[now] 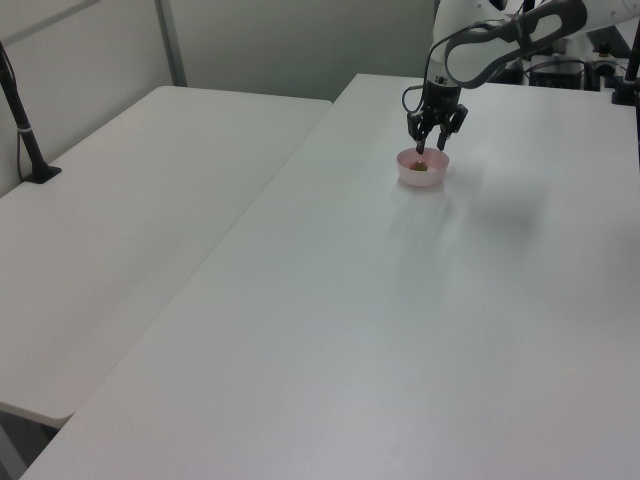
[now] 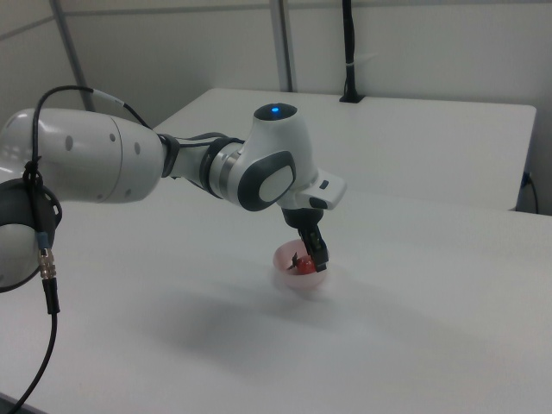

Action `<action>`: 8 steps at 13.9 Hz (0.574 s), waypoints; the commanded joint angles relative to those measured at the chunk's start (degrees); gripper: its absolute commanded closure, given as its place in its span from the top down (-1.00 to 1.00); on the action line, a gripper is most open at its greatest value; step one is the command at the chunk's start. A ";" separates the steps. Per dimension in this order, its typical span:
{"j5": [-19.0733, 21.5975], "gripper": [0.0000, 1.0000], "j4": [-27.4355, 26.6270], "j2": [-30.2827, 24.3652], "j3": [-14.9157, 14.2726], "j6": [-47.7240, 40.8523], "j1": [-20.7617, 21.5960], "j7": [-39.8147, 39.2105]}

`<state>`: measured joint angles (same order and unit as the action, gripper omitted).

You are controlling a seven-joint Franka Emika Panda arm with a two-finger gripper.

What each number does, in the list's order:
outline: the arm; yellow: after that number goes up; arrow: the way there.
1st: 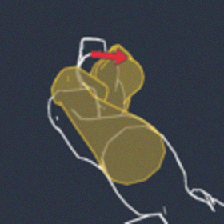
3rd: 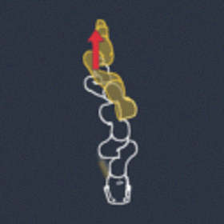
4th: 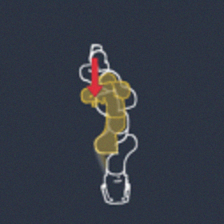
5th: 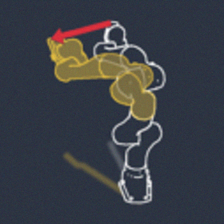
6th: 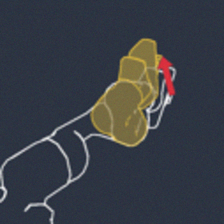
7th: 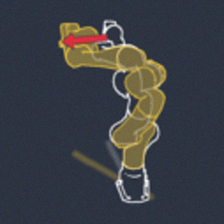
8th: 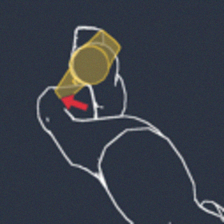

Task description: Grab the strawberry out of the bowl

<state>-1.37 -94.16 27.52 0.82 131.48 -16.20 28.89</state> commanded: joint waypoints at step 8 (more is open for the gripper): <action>0.41 0.07 -0.50 -1.33 2.17 0.53 0.38 3.19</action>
<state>-1.37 -93.83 27.15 2.88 131.48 -16.17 30.68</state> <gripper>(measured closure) 0.467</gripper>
